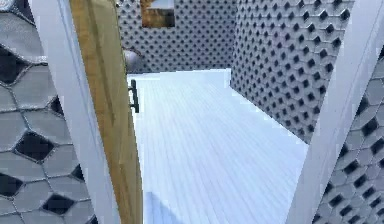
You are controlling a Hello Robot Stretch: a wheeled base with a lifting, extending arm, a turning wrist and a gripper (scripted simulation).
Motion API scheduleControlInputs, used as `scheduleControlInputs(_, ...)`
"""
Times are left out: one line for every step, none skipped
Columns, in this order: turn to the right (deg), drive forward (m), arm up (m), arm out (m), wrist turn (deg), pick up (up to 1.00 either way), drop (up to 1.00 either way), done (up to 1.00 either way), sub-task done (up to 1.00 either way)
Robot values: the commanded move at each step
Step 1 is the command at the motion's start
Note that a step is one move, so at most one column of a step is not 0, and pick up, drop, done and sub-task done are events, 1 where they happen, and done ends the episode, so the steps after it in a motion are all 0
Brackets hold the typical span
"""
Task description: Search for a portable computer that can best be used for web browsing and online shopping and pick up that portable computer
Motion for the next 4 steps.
scheduleControlInputs(18.0,0.00,0.00,0.00,0.0,0.00,0.00,0.00,0.00)
scheduleControlInputs(0.0,0.50,0.00,0.00,0.0,0.00,0.00,0.00,0.00)
scheduleControlInputs(-12.0,0.00,0.00,0.00,0.0,0.00,0.00,0.00,0.00)
scheduleControlInputs(0.0,1.00,0.00,0.00,0.0,0.00,0.00,0.00,0.00)
